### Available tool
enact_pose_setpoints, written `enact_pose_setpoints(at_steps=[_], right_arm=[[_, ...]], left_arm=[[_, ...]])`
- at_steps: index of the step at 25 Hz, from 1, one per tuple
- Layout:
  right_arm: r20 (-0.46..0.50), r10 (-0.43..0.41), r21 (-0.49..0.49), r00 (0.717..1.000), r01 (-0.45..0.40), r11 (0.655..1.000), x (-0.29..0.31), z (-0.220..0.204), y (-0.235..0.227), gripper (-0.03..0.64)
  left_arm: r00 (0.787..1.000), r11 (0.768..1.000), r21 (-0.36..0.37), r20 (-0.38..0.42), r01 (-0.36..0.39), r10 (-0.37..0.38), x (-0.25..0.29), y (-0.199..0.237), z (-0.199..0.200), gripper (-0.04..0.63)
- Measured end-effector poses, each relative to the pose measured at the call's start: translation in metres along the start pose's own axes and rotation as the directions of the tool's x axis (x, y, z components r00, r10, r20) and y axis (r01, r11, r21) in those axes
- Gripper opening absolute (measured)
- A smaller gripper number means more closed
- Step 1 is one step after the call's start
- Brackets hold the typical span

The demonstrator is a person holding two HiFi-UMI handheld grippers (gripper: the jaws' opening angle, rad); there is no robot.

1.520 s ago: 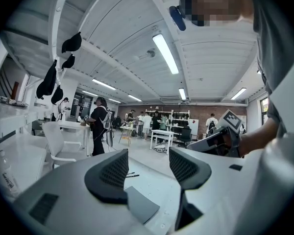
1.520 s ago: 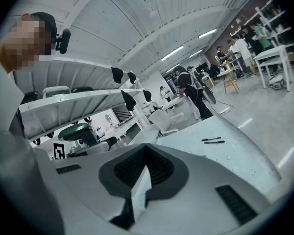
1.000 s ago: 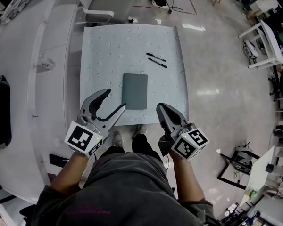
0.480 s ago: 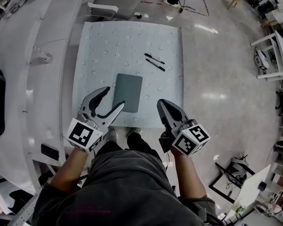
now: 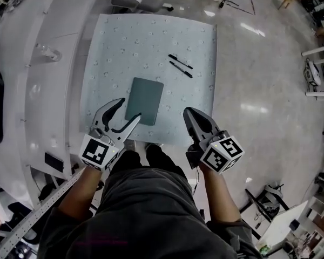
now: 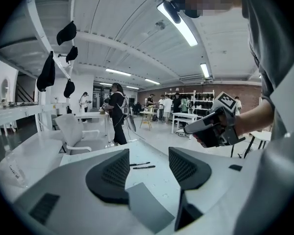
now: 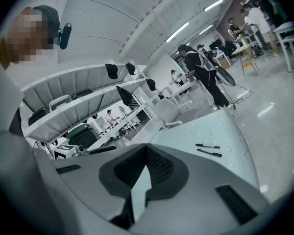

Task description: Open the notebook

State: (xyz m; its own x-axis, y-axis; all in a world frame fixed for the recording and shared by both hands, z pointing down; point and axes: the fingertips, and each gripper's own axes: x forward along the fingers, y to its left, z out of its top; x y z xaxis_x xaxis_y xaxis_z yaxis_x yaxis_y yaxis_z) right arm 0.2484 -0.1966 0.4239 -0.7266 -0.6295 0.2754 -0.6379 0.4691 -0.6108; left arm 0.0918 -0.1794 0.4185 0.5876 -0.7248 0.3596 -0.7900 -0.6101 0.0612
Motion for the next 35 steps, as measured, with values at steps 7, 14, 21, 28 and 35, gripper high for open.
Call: enact_pose_setpoints(at_steps=[7, 14, 21, 28, 35], right_arm=[[-0.045, -0.003, 0.007, 0.999, 0.004, 1.0, 0.012, -0.016, -0.018, 0.002], [-0.087, -0.037, 0.002, 0.996, 0.037, 0.999, 0.026, -0.043, -0.023, 0.002], [-0.133, -0.077, -0.007, 0.988, 0.076, 0.997, 0.039, -0.073, -0.02, 0.002], [-0.174, -0.11, -0.011, 0.979, 0.109, 0.994, 0.048, -0.103, -0.019, 0.002], [-0.205, -0.147, 0.009, 0.968, 0.152, 0.988, 0.052, -0.131, -0.032, 0.002]], left_arm=[[0.996, 1.0, 0.028, -0.093, 0.01, -0.007, 0.005, 0.0, -0.045, 0.245], [0.987, 0.995, 0.096, -0.163, 0.029, -0.013, 0.002, 0.009, -0.103, 0.235], [0.972, 0.977, 0.194, -0.23, 0.094, -0.048, 0.002, 0.014, -0.152, 0.235], [0.958, 0.954, 0.25, -0.273, 0.163, -0.092, 0.007, 0.011, -0.203, 0.235], [0.94, 0.919, 0.323, -0.32, 0.226, -0.119, 0.016, 0.007, -0.25, 0.235]])
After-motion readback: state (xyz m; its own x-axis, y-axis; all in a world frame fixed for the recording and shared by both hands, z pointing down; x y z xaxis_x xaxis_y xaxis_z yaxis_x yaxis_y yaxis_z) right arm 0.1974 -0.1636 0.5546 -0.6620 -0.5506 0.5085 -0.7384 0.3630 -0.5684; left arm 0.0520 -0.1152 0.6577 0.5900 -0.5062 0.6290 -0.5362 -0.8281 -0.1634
